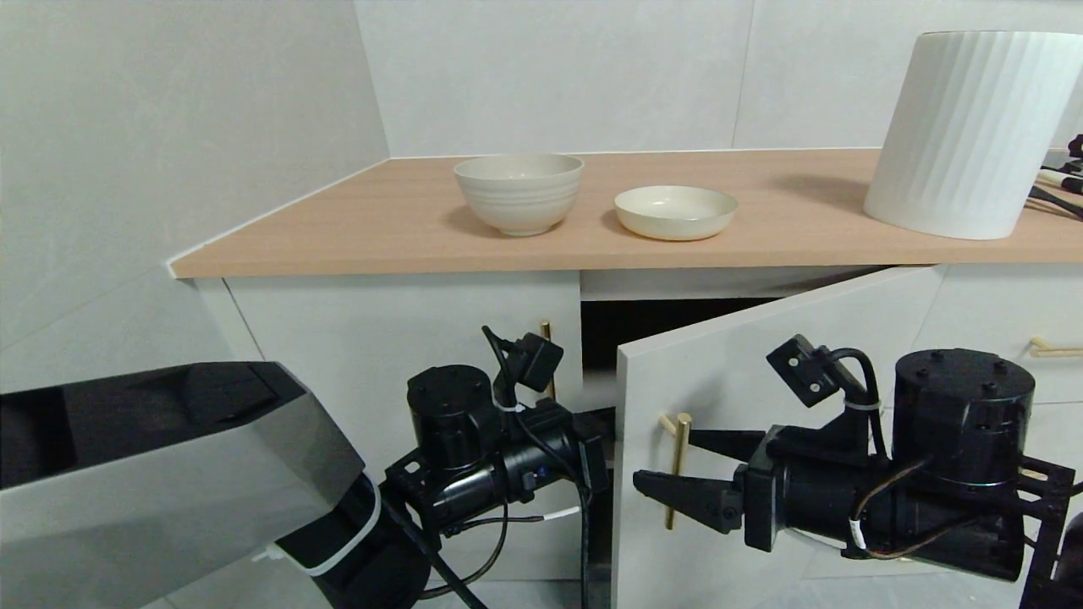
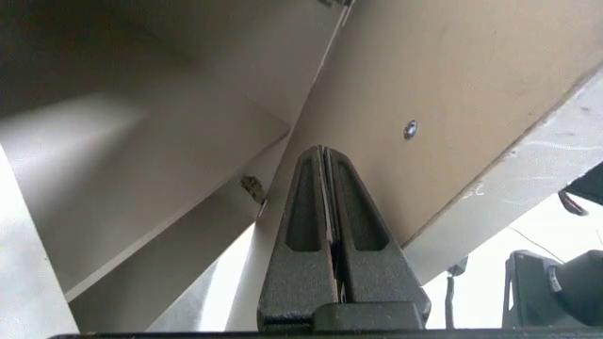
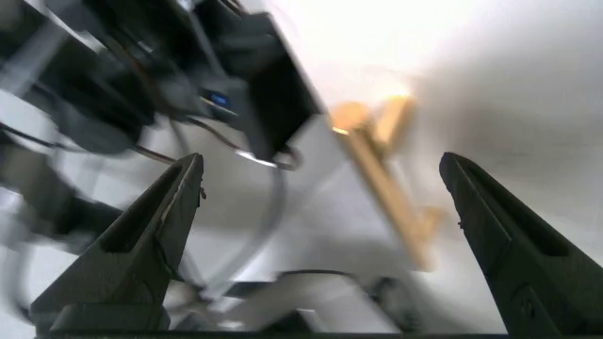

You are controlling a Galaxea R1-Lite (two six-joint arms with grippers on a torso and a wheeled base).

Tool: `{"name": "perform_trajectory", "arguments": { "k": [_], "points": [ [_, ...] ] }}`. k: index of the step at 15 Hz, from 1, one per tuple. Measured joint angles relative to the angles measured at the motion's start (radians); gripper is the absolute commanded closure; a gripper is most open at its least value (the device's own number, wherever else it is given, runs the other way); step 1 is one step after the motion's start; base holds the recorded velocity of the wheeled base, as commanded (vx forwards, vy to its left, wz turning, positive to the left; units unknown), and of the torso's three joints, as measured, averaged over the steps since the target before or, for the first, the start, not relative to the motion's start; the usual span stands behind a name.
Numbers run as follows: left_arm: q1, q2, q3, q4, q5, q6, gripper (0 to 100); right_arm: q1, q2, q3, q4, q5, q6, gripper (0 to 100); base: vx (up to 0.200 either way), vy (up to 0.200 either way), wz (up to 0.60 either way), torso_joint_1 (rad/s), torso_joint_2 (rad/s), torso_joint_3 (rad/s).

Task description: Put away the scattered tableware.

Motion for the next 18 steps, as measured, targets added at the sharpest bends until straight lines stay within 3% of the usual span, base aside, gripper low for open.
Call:
{"name": "perform_trajectory", "arguments": {
  "k": [5, 8, 11, 13, 18],
  "points": [
    [-0.001, -0.023, 0.000, 0.015, -0.001, -0.001, 100, -0.024, -0.096, 0.078, 0.089, -0.002, -0.054, 0, 0.000, 0.000, 0.00, 0.000, 0.00, 0.000],
    [-0.006, -0.056, -0.045, 0.167, -0.009, 0.000, 100, -0.027, -0.193, 0.106, 0.229, -0.003, -0.053, 0, 0.000, 0.000, 0.00, 0.000, 0.00, 0.000],
    [-0.019, -0.072, -0.054, 0.183, -0.021, 0.004, 100, -0.024, -0.303, 0.128, 0.387, -0.001, -0.052, 0, 0.000, 0.000, 0.00, 0.000, 0.00, 0.000],
    [-0.024, -0.074, -0.054, 0.184, -0.023, 0.004, 100, -0.023, -0.347, 0.142, 0.391, 0.000, -0.050, 0, 0.000, 0.000, 0.00, 0.000, 0.00, 0.000],
    [-0.026, -0.063, -0.065, 0.184, -0.025, 0.004, 100, -0.021, -0.396, 0.148, 0.392, 0.001, -0.050, 0, -0.200, 0.000, 0.00, 0.003, 0.00, 0.000]
  ]
}}
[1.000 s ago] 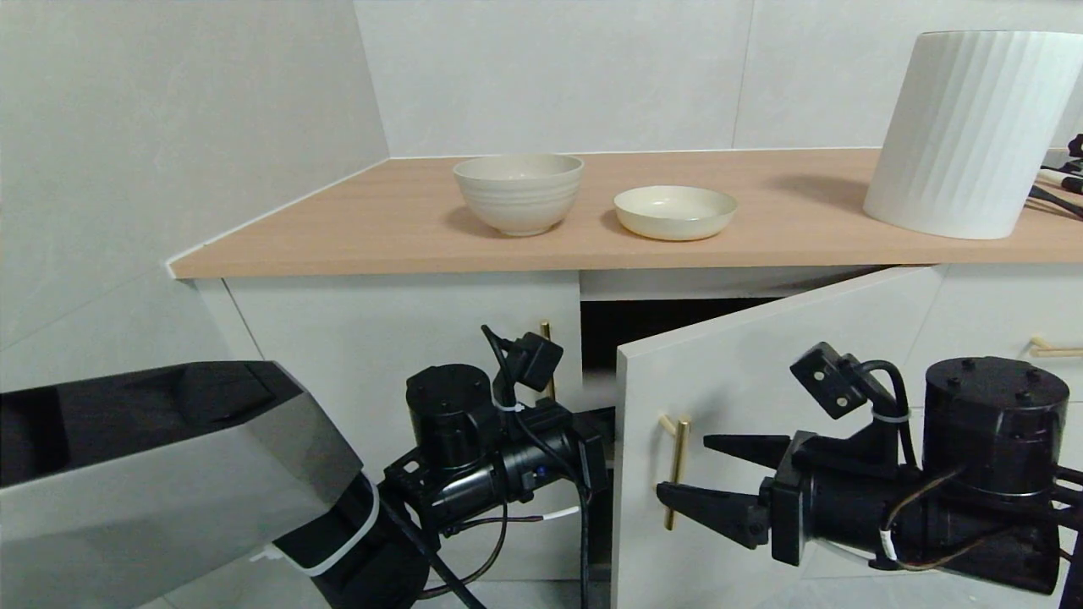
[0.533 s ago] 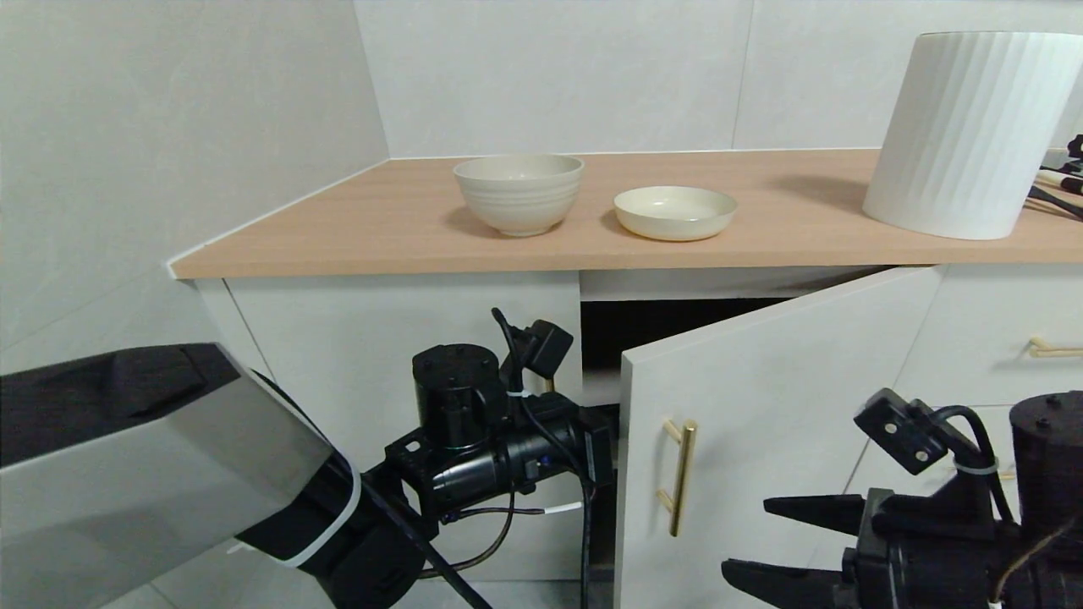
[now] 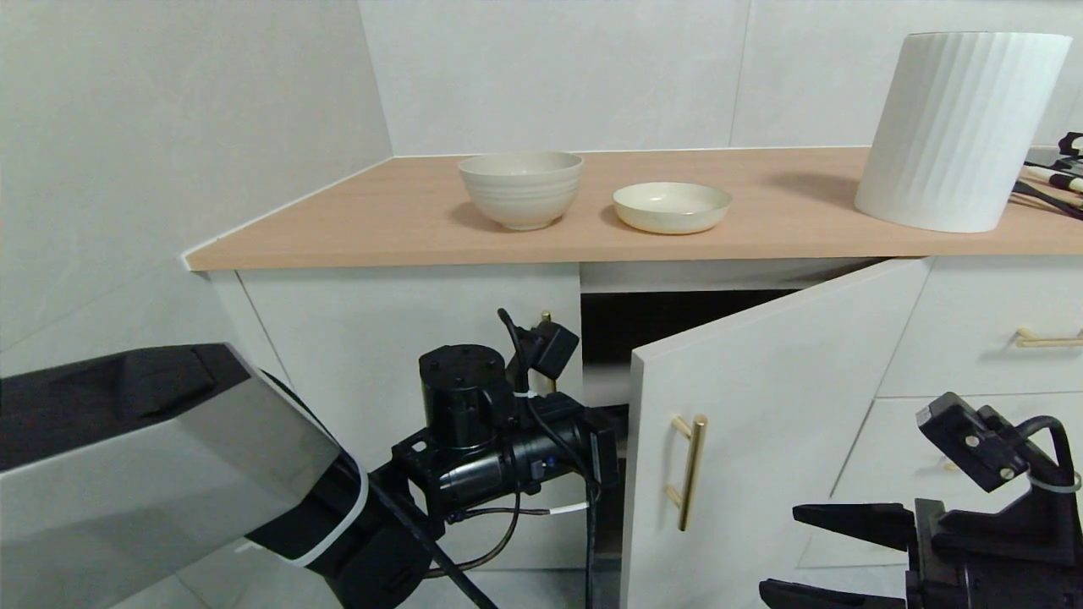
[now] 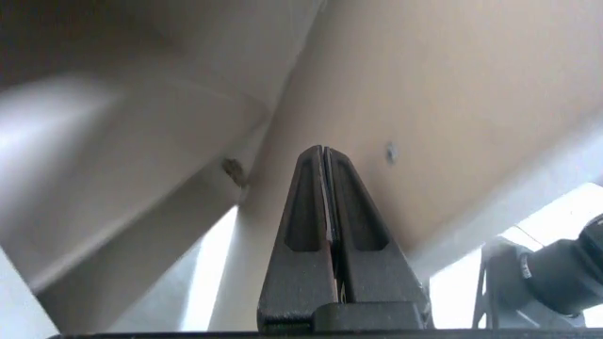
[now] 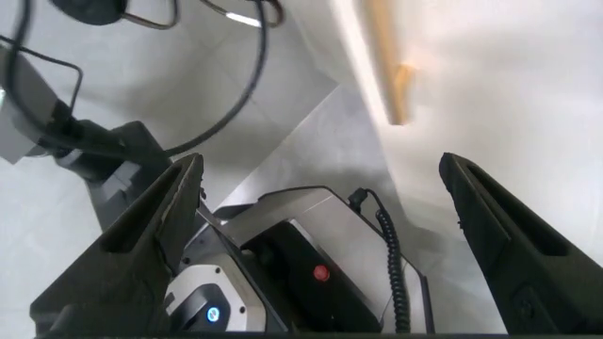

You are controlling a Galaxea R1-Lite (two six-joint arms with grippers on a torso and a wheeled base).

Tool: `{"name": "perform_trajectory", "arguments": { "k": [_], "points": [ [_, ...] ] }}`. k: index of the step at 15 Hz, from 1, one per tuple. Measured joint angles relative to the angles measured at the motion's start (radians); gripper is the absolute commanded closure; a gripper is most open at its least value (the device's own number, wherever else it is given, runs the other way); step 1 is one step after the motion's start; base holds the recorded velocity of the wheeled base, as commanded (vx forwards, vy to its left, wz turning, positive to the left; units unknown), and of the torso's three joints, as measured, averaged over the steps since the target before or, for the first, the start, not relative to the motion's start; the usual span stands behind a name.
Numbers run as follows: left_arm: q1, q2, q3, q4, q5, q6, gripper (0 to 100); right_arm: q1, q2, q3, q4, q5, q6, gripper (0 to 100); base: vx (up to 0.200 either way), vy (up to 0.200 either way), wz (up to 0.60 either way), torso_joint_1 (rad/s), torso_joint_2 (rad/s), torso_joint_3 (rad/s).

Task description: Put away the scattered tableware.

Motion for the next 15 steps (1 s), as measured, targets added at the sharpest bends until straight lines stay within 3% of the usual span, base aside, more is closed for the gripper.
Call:
{"name": "perform_trajectory", "arguments": {
  "k": [10, 13, 15],
  "points": [
    [-0.039, 0.046, -0.046, -0.001, 0.002, -0.001, 100, 0.041, -0.025, 0.003, 0.000, -0.004, 0.000, 0, 0.000, 0.000, 0.00, 0.000, 0.00, 0.000],
    [-0.050, 0.048, -0.071, 0.014, 0.002, -0.001, 100, 0.043, -0.033, 0.003, 0.000, -0.005, -0.001, 0, -0.200, 0.000, 0.00, 0.004, 0.00, 0.001],
    [-0.051, 0.058, -0.118, 0.027, 0.006, 0.000, 100, 0.043, -0.035, 0.003, 0.000, -0.005, 0.000, 0, 0.000, 0.000, 0.00, 0.000, 0.00, 0.000]
  ]
}}
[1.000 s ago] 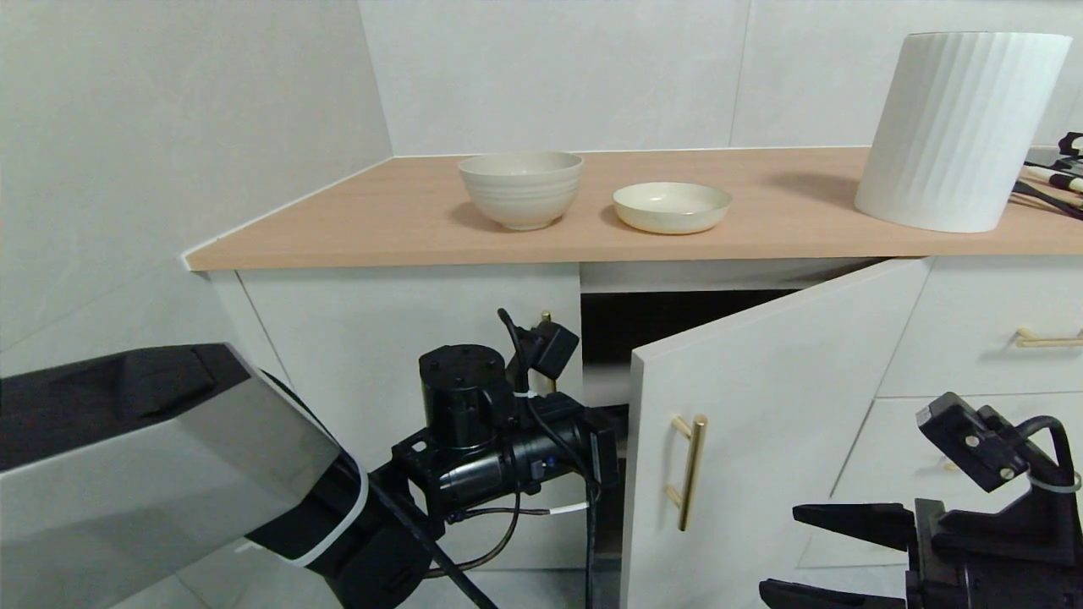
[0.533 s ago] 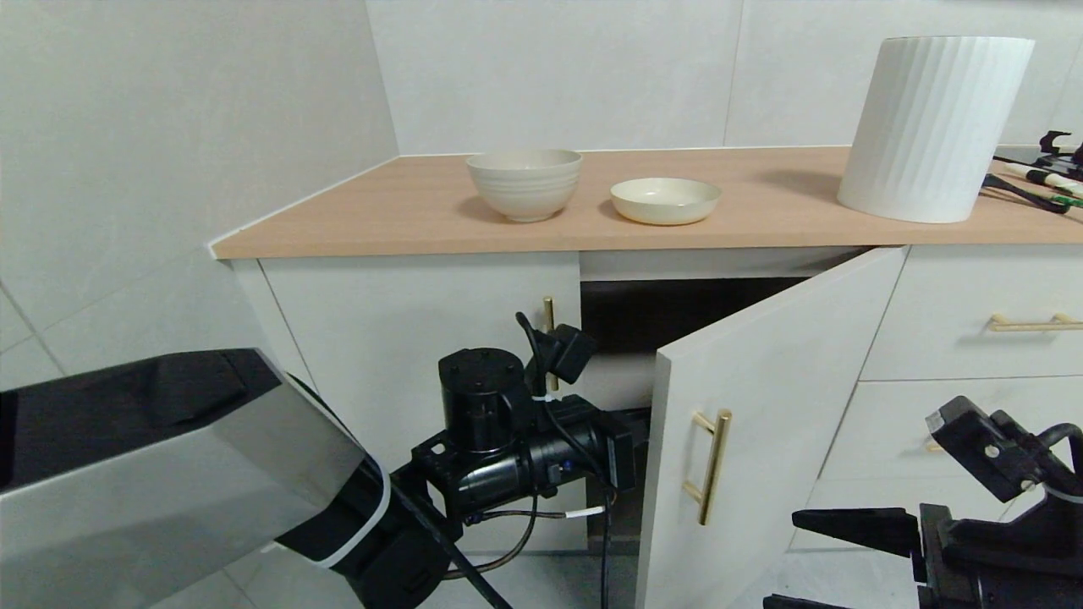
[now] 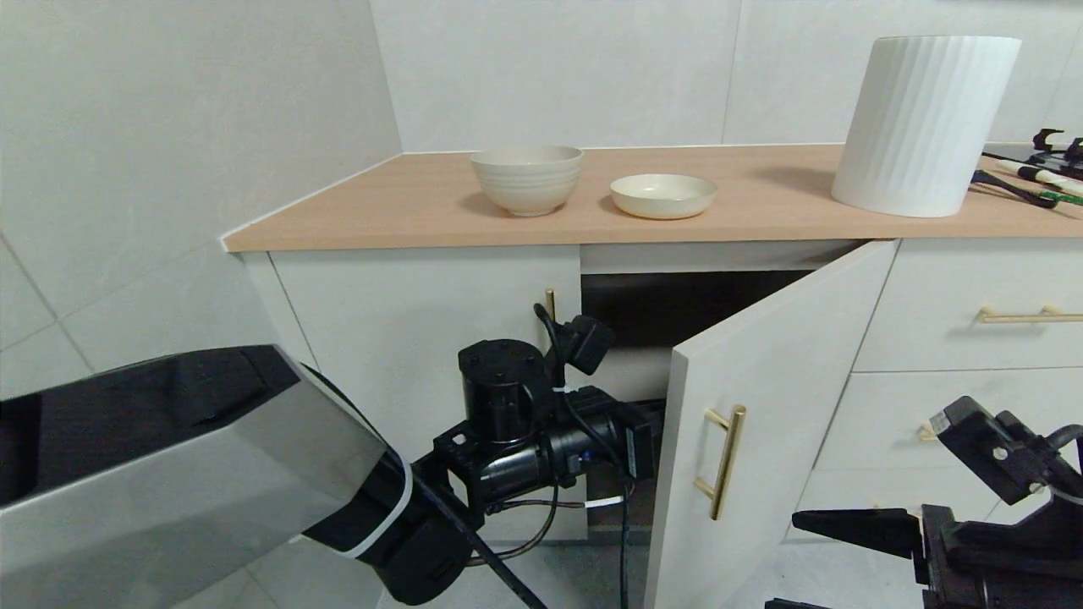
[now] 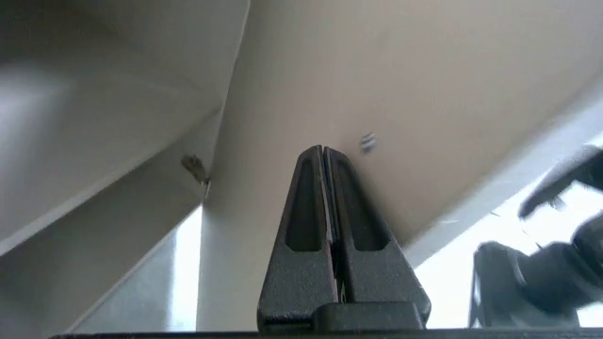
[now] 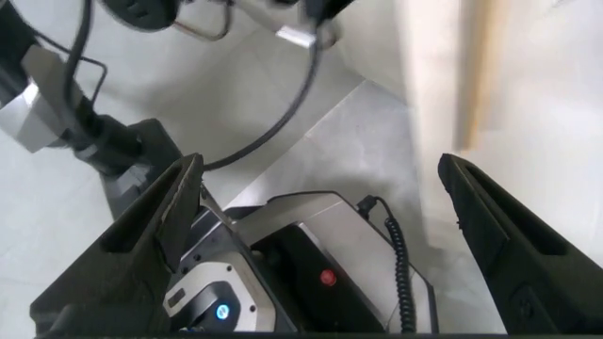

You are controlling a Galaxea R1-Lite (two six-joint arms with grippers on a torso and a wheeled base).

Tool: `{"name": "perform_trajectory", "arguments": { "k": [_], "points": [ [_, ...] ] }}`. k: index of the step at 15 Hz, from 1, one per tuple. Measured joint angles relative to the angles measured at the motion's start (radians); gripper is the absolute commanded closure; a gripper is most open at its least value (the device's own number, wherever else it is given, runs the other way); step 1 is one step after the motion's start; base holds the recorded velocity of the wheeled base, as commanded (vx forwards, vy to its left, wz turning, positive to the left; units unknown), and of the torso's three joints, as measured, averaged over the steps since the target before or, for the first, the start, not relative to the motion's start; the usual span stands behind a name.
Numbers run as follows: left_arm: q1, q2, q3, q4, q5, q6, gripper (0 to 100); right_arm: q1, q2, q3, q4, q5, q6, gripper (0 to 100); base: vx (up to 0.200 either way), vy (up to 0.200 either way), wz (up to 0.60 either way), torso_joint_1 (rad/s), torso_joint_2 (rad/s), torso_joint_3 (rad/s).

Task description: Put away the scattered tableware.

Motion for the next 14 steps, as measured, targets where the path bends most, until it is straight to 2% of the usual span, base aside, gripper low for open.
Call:
{"name": "perform_trajectory", "arguments": {
  "k": [4, 8, 13, 14],
  "points": [
    [0.000, 0.022, -0.048, 0.018, -0.007, -0.001, 100, 0.000, -0.002, 0.002, 0.000, 0.002, 0.000, 0, 0.000, 0.000, 0.00, 0.000, 0.00, 0.000],
    [-0.003, 0.039, -0.116, 0.098, -0.003, -0.001, 100, 0.001, -0.001, 0.003, 0.000, 0.003, -0.001, 0, 0.000, 0.000, 0.00, 0.000, 0.00, 0.000],
    [-0.001, 0.048, -0.165, 0.136, 0.002, -0.001, 100, 0.002, 0.000, 0.003, 0.000, 0.002, -0.001, 0, -0.200, 0.000, 0.00, 0.009, 0.00, -0.001],
    [-0.004, 0.050, -0.169, 0.137, 0.000, -0.001, 100, 0.006, -0.001, 0.003, -0.001, 0.003, -0.001, 0, 0.000, 0.000, 0.00, 0.000, 0.00, 0.000]
  ]
}}
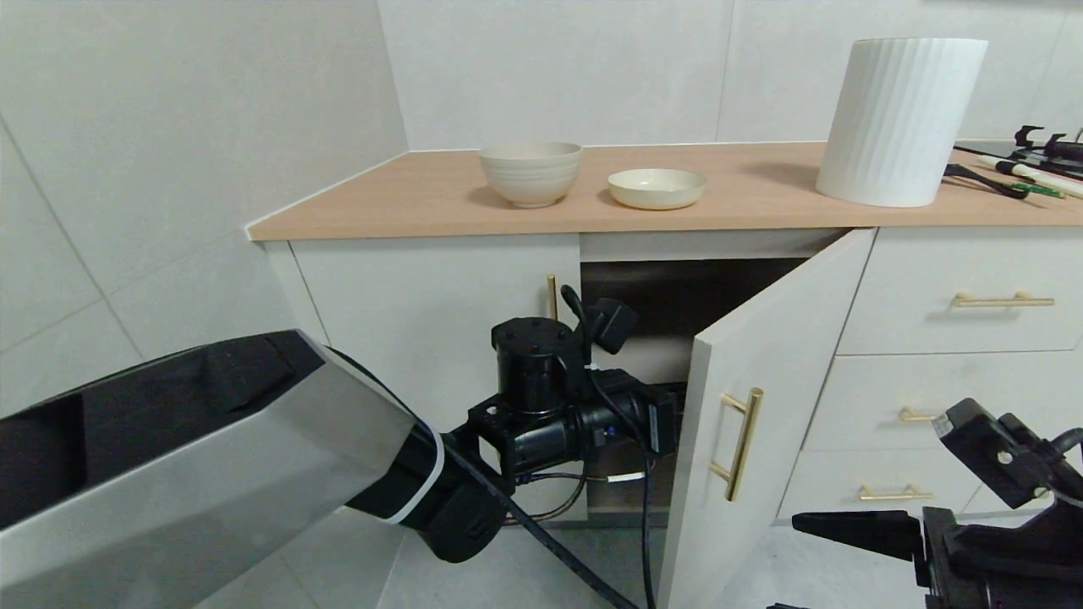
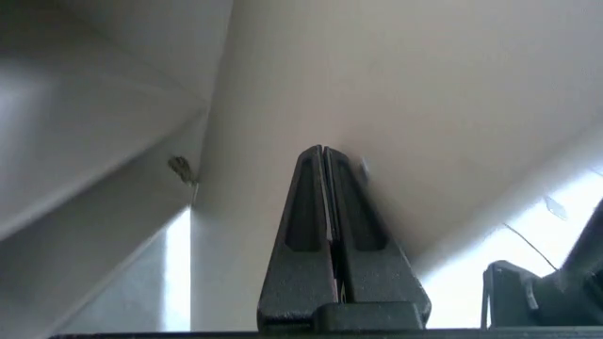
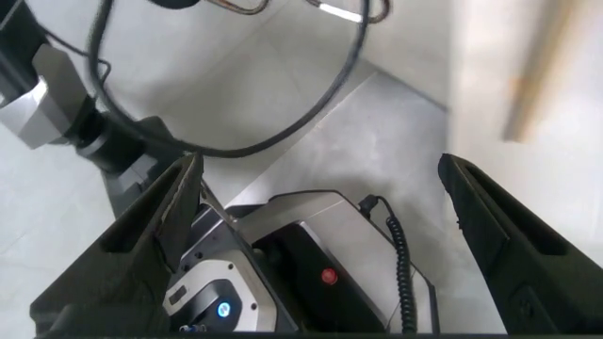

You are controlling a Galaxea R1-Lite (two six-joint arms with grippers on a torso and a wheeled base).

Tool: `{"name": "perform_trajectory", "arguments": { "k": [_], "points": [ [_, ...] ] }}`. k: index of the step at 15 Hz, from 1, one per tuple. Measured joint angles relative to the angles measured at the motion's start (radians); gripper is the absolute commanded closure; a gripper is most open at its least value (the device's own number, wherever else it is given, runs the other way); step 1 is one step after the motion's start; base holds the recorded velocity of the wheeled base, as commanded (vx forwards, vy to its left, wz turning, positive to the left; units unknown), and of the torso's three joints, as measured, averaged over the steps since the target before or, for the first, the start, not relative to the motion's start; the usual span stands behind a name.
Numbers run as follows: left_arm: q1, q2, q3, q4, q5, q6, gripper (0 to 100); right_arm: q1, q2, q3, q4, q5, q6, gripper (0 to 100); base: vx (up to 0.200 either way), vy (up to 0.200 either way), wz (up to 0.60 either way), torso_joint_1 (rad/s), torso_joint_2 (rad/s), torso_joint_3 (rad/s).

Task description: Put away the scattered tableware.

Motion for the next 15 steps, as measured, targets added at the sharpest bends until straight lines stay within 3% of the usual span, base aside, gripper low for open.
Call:
{"name": "perform_trajectory", "arguments": {
  "k": [6, 9, 11, 12, 13, 14, 15],
  "points": [
    [-0.007, 0.007, -0.059, 0.082, 0.006, 0.003, 100, 0.012, -0.014, 0.000, 0.000, 0.000, 0.000, 0, 0.000, 0.000, 0.00, 0.000, 0.00, 0.000],
    [-0.029, 0.007, -0.084, 0.165, 0.046, 0.011, 100, 0.013, -0.020, 0.000, 0.000, 0.000, 0.000, 0, 0.000, 0.000, 0.00, 0.000, 0.00, 0.000],
    [-0.057, 0.002, -0.090, 0.151, 0.039, 0.016, 100, 0.013, -0.026, 0.001, -0.001, 0.001, 0.000, 0, 0.000, 0.000, 0.00, 0.000, 0.00, 0.000],
    [-0.085, -0.010, -0.084, 0.116, -0.019, -0.010, 100, 0.013, -0.035, 0.007, -0.002, 0.013, 0.001, 0, 0.000, 0.000, 0.00, 0.000, 0.00, 0.000],
    [-0.114, -0.028, -0.065, 0.066, -0.133, -0.094, 100, 0.013, -0.050, 0.012, -0.004, 0.042, 0.002, 0, 0.000, 0.000, 0.00, 0.000, 0.00, 0.000],
    [-0.137, -0.054, -0.019, -0.031, -0.265, -0.230, 100, 0.013, -0.073, 0.016, -0.003, 0.089, 0.003, 0, 0.000, 0.000, 0.00, 0.000, 0.00, 0.000],
    [-0.146, -0.076, 0.035, -0.178, -0.350, -0.324, 100, 0.013, -0.095, 0.018, -0.002, 0.137, 0.003, 0, 0.000, 0.000, 0.00, 0.000, 0.00, 0.000]
  ]
}}
